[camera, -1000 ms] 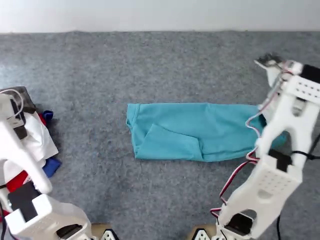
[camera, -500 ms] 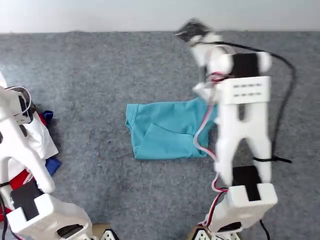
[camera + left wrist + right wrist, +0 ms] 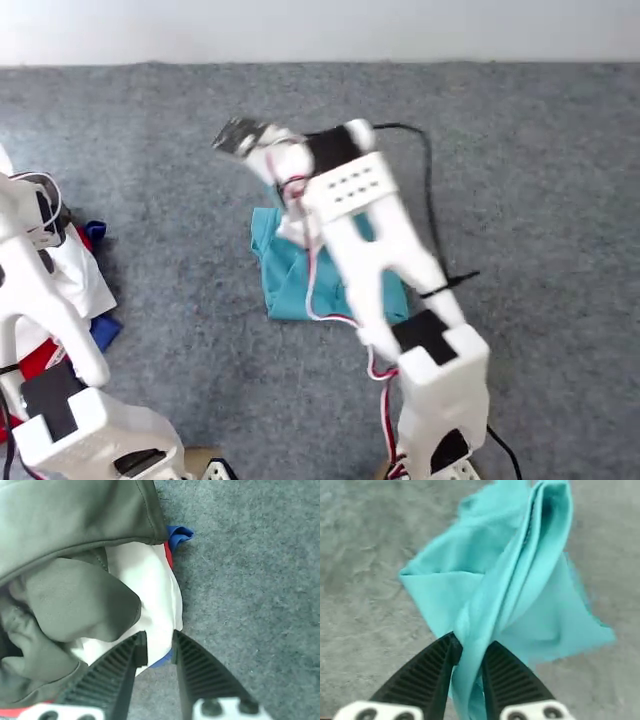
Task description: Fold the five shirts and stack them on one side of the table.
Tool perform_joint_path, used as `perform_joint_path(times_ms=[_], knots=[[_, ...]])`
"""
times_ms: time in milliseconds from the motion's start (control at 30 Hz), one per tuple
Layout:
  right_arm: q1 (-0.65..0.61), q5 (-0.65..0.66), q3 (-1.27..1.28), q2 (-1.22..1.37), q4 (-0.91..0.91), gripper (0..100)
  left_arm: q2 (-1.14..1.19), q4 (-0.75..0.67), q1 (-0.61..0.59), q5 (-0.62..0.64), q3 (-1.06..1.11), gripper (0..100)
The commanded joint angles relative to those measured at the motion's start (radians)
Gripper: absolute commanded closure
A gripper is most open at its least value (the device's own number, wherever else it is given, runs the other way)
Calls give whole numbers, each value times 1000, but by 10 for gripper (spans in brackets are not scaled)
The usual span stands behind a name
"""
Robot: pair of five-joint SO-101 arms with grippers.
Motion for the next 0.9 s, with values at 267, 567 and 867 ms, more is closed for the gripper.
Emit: perform_joint_path(times_ms=[267,567,867], knots=[[-76,-107,-46,68,1,674,-46,15,-2,-3,-4,906],[150,-110,-149,50,28,733,-46,15,3,-3,-4,906],[298,44,-153,311,-105,961,-37,15,5,60,-1,906]])
